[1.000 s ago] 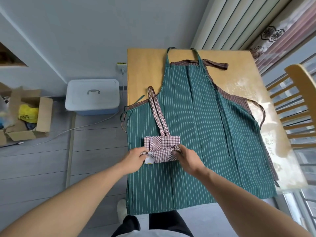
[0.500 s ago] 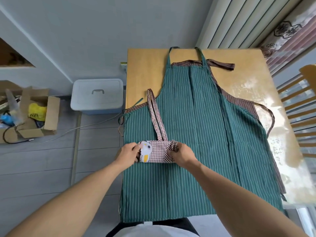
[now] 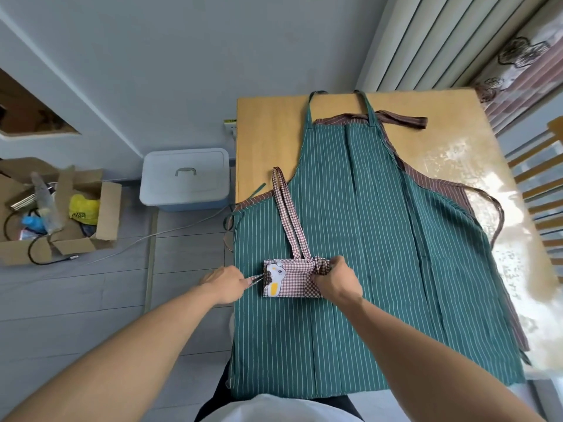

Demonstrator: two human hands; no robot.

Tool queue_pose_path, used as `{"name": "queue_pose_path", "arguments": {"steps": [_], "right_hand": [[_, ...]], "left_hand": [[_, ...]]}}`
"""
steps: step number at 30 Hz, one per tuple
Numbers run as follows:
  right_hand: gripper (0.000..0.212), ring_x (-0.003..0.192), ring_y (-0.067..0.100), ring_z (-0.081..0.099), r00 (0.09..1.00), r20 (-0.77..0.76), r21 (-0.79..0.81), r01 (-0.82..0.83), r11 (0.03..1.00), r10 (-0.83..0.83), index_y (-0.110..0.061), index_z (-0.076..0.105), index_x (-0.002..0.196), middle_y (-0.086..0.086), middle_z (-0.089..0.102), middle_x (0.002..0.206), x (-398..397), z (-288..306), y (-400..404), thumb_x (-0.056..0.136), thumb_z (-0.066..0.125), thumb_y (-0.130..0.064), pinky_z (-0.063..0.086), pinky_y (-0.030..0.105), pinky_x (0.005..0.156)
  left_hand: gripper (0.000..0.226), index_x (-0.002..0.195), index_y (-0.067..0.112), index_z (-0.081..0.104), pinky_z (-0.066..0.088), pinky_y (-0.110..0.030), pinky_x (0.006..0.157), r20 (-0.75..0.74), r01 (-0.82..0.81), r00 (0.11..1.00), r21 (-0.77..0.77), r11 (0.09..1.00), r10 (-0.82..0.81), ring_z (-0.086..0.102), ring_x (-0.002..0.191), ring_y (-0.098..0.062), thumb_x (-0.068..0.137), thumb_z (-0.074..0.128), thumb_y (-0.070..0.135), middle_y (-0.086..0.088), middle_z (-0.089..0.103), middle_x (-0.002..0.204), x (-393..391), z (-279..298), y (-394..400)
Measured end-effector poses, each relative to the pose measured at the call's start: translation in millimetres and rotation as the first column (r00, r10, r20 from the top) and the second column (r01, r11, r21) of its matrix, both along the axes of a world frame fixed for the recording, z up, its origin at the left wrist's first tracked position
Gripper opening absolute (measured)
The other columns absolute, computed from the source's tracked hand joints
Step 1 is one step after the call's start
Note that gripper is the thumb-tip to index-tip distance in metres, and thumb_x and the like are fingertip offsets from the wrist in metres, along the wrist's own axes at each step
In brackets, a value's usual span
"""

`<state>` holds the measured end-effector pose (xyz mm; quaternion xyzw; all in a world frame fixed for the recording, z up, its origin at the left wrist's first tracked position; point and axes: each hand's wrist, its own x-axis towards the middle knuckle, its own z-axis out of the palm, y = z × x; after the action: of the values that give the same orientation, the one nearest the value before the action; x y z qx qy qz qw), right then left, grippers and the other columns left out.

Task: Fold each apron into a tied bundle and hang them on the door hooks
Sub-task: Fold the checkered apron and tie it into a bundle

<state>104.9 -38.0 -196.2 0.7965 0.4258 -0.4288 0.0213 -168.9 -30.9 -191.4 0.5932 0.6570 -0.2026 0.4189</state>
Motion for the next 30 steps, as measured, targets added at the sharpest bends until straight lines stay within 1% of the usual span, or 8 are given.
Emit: {"name": "queue_pose_path", "arguments": {"steps": [3,7,11,18,21,23,26,30], "right_hand": [[0.062,0.086,0.015,0.069,1.0,0.023,-0.003,0.012,1.0,-0.012,-0.017,0.042,0.139,-0.004,0.065,0.104,-2.6,1.9,-0.2,0.09,0.072,-0.039,0.061,0.04,0.08],[0.066,0.087,0.016,0.069,0.997,0.01,0.004,0.075,0.997,-0.075,-0.018,0.043,0.14,-0.001,0.069,0.12,-5.4,3.2,-1.8,0.089,0.071,-0.05,0.061,0.043,0.082],[0.067,0.085,0.013,0.07,0.988,0.014,0.01,0.155,0.988,-0.155,-0.017,0.049,0.135,-0.004,0.071,0.111,-9.7,3.0,-3.1,0.085,0.074,-0.053,0.063,0.04,0.078],[0.032,0.072,0.007,0.068,0.927,-0.164,-0.019,0.339,0.94,-0.338,-0.013,0.059,0.107,-0.003,0.07,0.092,-14.9,9.0,-8.3,0.09,0.075,-0.035,0.05,0.015,0.049],[0.024,0.088,0.016,0.071,0.825,-0.319,-0.008,0.491,0.871,-0.467,-0.009,0.061,0.099,0.007,0.074,0.102,-17.8,12.7,-9.6,0.09,0.077,-0.025,0.059,0.026,0.069],[0.019,0.096,0.024,0.073,0.696,-0.449,-0.043,0.609,0.792,-0.56,-0.009,0.06,0.094,0.014,0.075,0.106,-19.6,16.3,-12.6,0.089,0.077,-0.015,0.061,0.04,0.086],[0.018,0.09,0.022,0.074,0.618,-0.567,-0.056,0.63,0.774,-0.544,-0.008,0.056,0.092,0.013,0.075,0.102,-14.8,32.3,-12.7,0.089,0.073,-0.003,0.06,0.033,0.077],[0.031,0.106,0.031,0.071,0.679,-0.622,-0.084,0.438,0.895,-0.391,0.002,0.058,0.114,0.018,0.072,0.114,4.5,66.1,-5.6,0.089,0.073,-0.007,0.057,0.045,0.095]], "left_hand": [[0.049,0.08,0.016,0.07,0.051,-0.038,0.093,-0.055,0.102,0.993,-0.01,0.995,-0.102,0.069,0.09,-0.02,0.098,0.051,0.057,0.002,0.072,0.09,-3.6,6.8,2.7],[0.032,0.111,0.027,0.06,0.038,-0.041,0.113,0.016,0.193,0.978,0.325,0.926,-0.209,0.055,0.114,-0.017,0.09,0.062,0.052,0.011,0.059,0.113,-2.7,23.1,14.4],[0.04,0.115,0.03,0.054,0.042,-0.031,0.097,0.231,0.169,0.929,0.429,0.888,-0.289,0.051,0.097,-0.008,0.088,0.066,0.055,0.015,0.052,0.099,29.5,27.3,23.2],[0.031,0.12,0.022,0.058,0.046,-0.033,0.092,0.18,0.119,0.962,0.404,0.907,-0.206,0.058,0.108,-0.018,0.093,0.069,0.029,0.005,0.06,0.112,51.0,3.7,30.5],[0.035,0.127,0.025,0.056,0.043,-0.037,0.101,0.128,0.243,0.941,0.392,0.887,-0.314,0.052,0.115,-0.02,0.094,0.067,0.03,0.004,0.057,0.115,54.3,1.5,38.9],[0.03,0.12,0.025,0.06,0.04,-0.036,0.103,0.124,0.343,0.904,0.362,0.867,-0.409,0.048,0.113,-0.018,0.094,0.067,0.036,0.005,0.053,0.113,56.1,1.9,47.6],[0.037,0.119,0.022,0.057,0.046,-0.033,0.094,0.274,0.397,0.858,0.184,0.899,-0.434,0.052,0.11,-0.018,0.089,0.073,0.038,0.002,0.054,0.118,58.9,5.5,63.9],[0.089,0.136,0.024,0.047,0.043,-0.037,0.109,0.539,0.233,0.842,-0.305,0.923,-0.035,0.051,0.125,-0.016,0.065,0.087,0.059,0.005,0.052,0.138,62.6,21.8,75.3]]}}
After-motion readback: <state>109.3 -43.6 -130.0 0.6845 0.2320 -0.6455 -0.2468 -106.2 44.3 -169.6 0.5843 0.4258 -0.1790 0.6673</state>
